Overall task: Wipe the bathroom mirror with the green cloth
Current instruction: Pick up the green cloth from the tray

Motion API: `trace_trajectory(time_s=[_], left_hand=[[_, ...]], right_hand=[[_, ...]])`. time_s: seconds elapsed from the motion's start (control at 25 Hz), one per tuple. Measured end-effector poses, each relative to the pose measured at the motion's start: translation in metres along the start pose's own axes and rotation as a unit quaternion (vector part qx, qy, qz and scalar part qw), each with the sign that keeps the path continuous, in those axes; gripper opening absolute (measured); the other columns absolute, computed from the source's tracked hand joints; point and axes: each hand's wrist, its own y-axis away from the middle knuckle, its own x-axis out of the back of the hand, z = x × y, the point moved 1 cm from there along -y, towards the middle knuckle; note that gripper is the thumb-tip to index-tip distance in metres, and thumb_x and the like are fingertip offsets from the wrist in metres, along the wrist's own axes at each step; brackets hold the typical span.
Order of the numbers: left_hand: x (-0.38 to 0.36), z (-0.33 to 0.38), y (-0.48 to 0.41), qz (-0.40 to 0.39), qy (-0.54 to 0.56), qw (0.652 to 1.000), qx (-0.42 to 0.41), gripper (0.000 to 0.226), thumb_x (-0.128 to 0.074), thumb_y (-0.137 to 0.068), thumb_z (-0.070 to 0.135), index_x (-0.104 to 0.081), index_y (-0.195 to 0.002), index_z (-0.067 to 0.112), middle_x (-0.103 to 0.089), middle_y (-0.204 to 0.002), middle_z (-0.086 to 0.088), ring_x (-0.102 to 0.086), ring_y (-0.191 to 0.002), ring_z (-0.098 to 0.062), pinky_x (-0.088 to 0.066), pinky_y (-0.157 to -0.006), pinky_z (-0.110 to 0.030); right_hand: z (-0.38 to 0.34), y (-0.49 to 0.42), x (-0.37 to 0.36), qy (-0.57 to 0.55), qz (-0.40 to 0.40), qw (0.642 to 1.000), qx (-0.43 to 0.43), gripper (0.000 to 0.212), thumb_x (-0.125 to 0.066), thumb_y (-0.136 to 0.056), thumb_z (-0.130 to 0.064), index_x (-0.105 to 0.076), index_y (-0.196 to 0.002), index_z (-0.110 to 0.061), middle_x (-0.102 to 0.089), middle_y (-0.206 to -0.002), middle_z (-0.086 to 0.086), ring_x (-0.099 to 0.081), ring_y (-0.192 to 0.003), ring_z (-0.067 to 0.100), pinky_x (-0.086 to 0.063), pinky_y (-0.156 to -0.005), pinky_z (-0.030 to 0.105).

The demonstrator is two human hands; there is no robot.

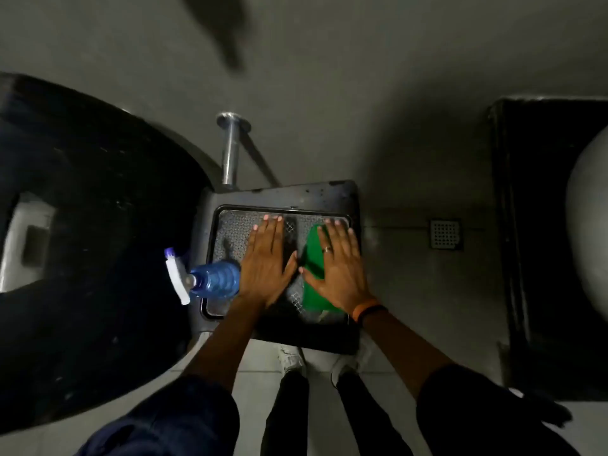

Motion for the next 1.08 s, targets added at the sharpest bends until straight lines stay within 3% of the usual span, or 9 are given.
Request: trace_trajectory(time_s=[0.12,0.24,0.36,0.48,0.6,0.76,0.88,0.96,1.08], left_hand=[[-0.046,-0.008,0.009,-0.027,0.007,0.999,0.028,0.072,-0.030,-0.101,0.044,-0.021,-0.158,0.000,-0.025,-0.166,-0.023,-0.017,-0.156,-0.034,-0.013,-0.129,-0.050],[-0.084,-0.019,0.017,-0.034,-0.011,0.999,0.023,0.070,-0.038,-0.102,0.041,-0.024,-0.157,0.000,-0.030,-0.164,-0.021,-0.020,-0.156,-0.033,-0.015,-0.128,-0.051],[-0.098,-0.029,0.019,-0.034,-0.012,0.999,0.020,0.066,-0.034,-0.101,0.037,-0.032,-0.154,-0.002,-0.035,-0.162,-0.021,-0.026,-0.154,-0.035,-0.020,-0.127,-0.054],[-0.093,-0.029,0.018,-0.019,0.001,1.000,0.012,0.062,-0.038,-0.101,0.035,-0.039,-0.151,-0.002,-0.042,-0.158,-0.022,-0.032,-0.151,-0.036,-0.023,-0.126,-0.053],[-0.074,-0.026,0.014,-0.009,-0.002,1.000,-0.001,0.062,-0.032,-0.102,0.038,-0.042,-0.149,0.000,-0.046,-0.155,-0.022,-0.033,-0.151,-0.036,-0.021,-0.127,-0.051],[-0.020,-0.005,0.005,0.011,-0.003,1.000,-0.018,0.066,-0.028,-0.102,0.042,-0.032,-0.155,0.005,-0.036,-0.162,-0.020,-0.022,-0.155,-0.034,-0.003,-0.129,-0.042],[0.053,0.032,-0.009,0.097,-0.007,0.994,-0.055,0.064,-0.037,-0.100,0.041,-0.038,-0.152,0.003,-0.040,-0.159,-0.022,-0.027,-0.153,-0.035,-0.004,-0.127,-0.040],[0.111,0.061,-0.022,0.160,-0.005,0.983,-0.085,0.062,-0.041,-0.100,0.037,-0.039,-0.152,0.003,-0.043,-0.158,-0.019,-0.025,-0.154,-0.030,-0.005,-0.129,-0.037],[0.225,0.116,-0.047,0.273,0.001,0.951,-0.144,0.062,-0.048,-0.100,0.032,-0.036,-0.153,0.003,-0.042,-0.159,-0.015,-0.021,-0.156,-0.027,-0.008,-0.130,-0.040]], right_hand=[[0.001,0.010,-0.061,0.029,-0.055,0.998,-0.031,0.089,-0.035,-0.097,-0.063,-0.012,-0.161,-0.006,-0.009,-0.171,0.018,-0.004,-0.160,0.033,-0.012,-0.129,0.057],[0.003,0.011,-0.096,0.035,-0.009,0.998,-0.046,0.073,-0.033,-0.103,-0.048,-0.012,-0.162,-0.010,-0.009,-0.172,0.014,-0.004,-0.160,0.031,-0.006,-0.129,0.054],[0.001,0.009,-0.104,0.030,0.060,0.997,-0.043,0.060,-0.044,-0.104,-0.031,-0.027,-0.159,-0.011,-0.024,-0.169,0.010,-0.019,-0.157,0.031,-0.014,-0.127,0.051],[0.001,0.004,-0.097,-0.067,0.119,0.988,-0.071,0.052,-0.067,-0.094,-0.010,-0.054,-0.145,-0.010,-0.049,-0.157,0.009,-0.044,-0.146,0.032,-0.036,-0.118,0.051],[0.007,-0.008,-0.074,-0.148,0.102,0.978,-0.102,0.041,-0.063,-0.094,0.000,-0.066,-0.133,-0.010,-0.061,-0.145,0.006,-0.059,-0.129,0.032,-0.044,-0.104,0.049],[0.005,-0.016,-0.002,-0.163,0.130,0.973,-0.095,0.046,-0.054,-0.092,0.005,-0.064,-0.135,-0.011,-0.066,-0.138,0.009,-0.059,-0.123,0.038,-0.045,-0.103,0.055],[-0.005,-0.018,0.090,-0.170,0.211,0.959,-0.087,0.046,-0.047,-0.092,-0.008,-0.063,-0.135,-0.015,-0.066,-0.138,0.006,-0.056,-0.123,0.032,-0.045,-0.105,0.055],[-0.009,-0.020,0.163,-0.193,0.295,0.933,-0.072,0.045,-0.046,-0.093,-0.013,-0.063,-0.135,-0.014,-0.067,-0.135,0.005,-0.049,-0.121,0.021,-0.042,-0.104,0.047],[-0.013,-0.014,0.300,-0.236,0.412,0.880,0.006,0.047,-0.056,-0.094,-0.002,-0.058,-0.139,-0.013,-0.064,-0.139,0.003,-0.045,-0.121,0.016,-0.035,-0.104,0.040]])
